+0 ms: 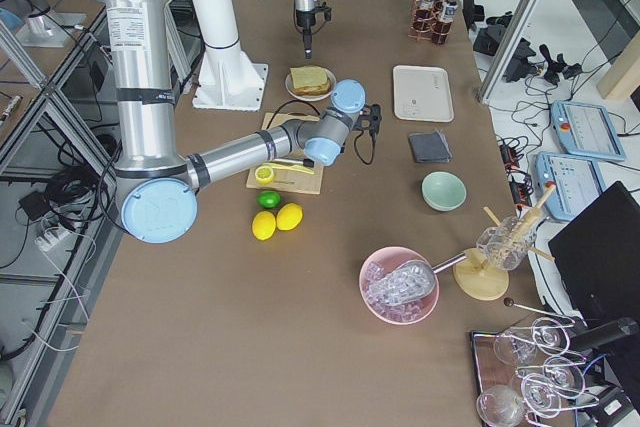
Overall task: Make sandwich and place on tray
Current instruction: 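Grasp the plate rim with the left gripper while the right arm withdraws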
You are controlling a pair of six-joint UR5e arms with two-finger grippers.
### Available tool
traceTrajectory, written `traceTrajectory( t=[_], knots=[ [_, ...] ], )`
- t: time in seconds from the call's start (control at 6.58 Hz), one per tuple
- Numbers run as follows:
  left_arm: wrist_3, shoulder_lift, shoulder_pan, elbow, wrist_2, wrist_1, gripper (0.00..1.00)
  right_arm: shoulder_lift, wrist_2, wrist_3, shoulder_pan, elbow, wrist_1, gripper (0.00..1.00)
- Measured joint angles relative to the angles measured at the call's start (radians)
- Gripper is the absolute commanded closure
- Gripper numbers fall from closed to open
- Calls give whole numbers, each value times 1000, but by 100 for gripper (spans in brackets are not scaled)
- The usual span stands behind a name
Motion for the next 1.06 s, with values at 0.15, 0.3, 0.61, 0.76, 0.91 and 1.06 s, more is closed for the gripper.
traceTrajectory(
  t=[0.15,0.3,0.61,0.76,0.91,1.06],
  knots=[
    [-6,-15,21,12,28,15,37,-12,0,-6,7,0,0,1],
    [-8,-23,34,30,40,20,37,-22,0,-16,15,0,0,1],
    [-8,-40,42,63,48,21,45,-33,-3,-30,23,-1,0,1],
    [-8,-53,43,70,49,21,48,-34,-5,-31,24,-2,0,1],
    [-9,-62,44,79,49,21,53,-35,-7,-32,24,-2,0,1],
    [-9,-70,44,89,50,20,56,-36,-9,-32,24,-2,0,1]
  ],
)
